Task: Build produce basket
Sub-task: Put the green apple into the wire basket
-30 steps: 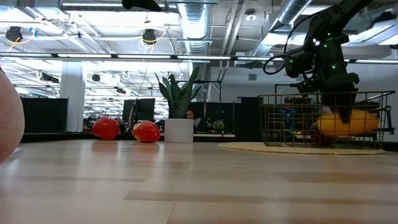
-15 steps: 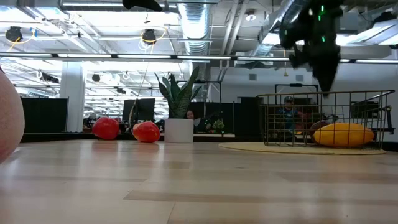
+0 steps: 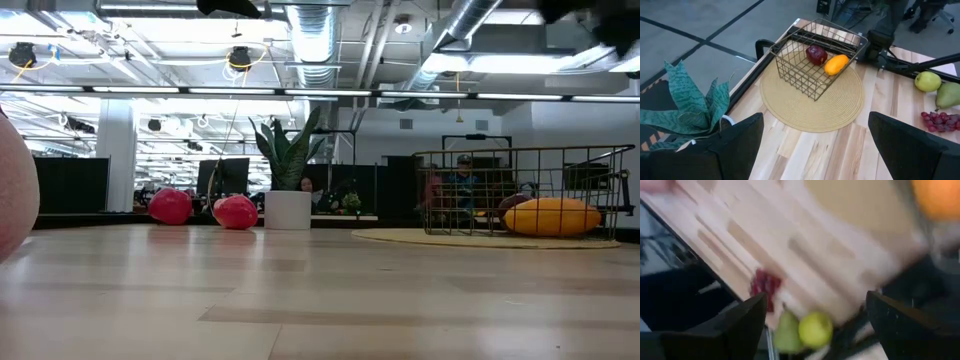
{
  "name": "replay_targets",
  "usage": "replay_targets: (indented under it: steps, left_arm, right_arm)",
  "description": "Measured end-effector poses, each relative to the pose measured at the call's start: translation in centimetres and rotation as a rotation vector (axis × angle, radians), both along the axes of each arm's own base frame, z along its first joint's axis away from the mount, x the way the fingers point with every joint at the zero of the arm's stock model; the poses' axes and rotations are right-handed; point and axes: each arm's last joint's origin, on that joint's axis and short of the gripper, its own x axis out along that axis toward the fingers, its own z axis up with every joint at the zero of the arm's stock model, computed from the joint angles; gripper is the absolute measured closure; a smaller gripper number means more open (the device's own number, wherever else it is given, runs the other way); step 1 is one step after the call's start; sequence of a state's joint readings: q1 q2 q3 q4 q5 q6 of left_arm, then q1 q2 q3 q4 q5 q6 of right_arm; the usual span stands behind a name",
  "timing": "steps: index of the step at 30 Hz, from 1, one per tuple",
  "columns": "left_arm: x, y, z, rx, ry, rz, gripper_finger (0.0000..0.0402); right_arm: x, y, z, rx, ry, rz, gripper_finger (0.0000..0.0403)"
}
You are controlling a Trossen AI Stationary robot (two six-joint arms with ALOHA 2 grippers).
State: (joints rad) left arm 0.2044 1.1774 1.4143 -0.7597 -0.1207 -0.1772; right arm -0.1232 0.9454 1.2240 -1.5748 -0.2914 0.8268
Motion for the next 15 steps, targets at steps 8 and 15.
replay_targets:
  steps: [8,15]
  left_arm:
    - [0.0,0.0,0.0,-0.001,-0.003,0.002,0.0054]
    - [0.0,0.0,0.0,0.004,-0.004,0.012,0.0054]
  right_arm:
    - [-1.1,5.6,-1.2,0.088,0.164,0.0,0.0046]
    - [0.5,11.2,-4.0,0.022,0.257,0.239,0.0046]
